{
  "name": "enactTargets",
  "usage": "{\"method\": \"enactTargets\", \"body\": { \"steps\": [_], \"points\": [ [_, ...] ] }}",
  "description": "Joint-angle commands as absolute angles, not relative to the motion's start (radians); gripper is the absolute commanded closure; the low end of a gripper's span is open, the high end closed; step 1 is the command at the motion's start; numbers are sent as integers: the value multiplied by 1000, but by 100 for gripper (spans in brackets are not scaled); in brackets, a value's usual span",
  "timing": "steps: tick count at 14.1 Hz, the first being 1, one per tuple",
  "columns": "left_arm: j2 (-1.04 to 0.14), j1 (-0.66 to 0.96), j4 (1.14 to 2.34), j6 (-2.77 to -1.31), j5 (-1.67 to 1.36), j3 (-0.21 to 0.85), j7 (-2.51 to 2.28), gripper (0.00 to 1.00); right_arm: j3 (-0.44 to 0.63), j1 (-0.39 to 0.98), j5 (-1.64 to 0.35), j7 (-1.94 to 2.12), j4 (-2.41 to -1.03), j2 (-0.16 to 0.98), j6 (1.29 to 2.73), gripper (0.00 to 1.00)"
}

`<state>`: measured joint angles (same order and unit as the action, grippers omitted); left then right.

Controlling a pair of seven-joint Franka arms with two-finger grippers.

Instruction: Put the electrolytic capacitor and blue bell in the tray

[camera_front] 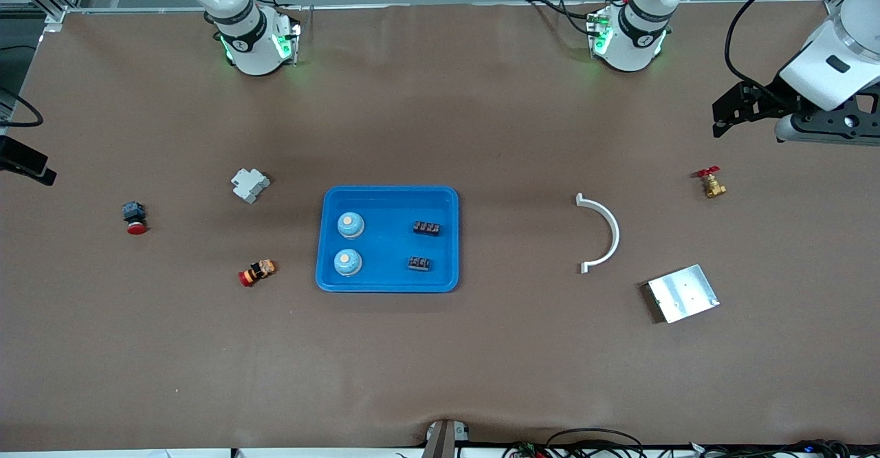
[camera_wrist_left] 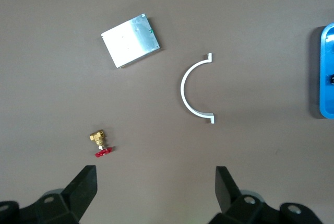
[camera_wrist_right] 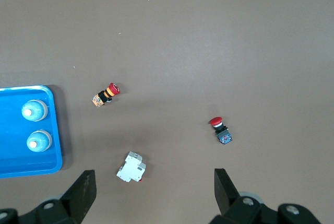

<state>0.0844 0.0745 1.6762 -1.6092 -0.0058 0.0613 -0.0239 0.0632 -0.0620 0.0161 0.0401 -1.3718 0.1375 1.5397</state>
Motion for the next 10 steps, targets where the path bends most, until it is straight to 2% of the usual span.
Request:
{"method": "enactTargets", "body": {
  "steps": [1,10],
  "points": [
    [98,72,1669,-1603,-38,63,-6,0,54,-72,6,23,-1365,130,1532,0],
    [94,78,1634,-1623,-37,63,-8,0,52,-66,-14,21,-1365,126,1519,0]
  ]
}}
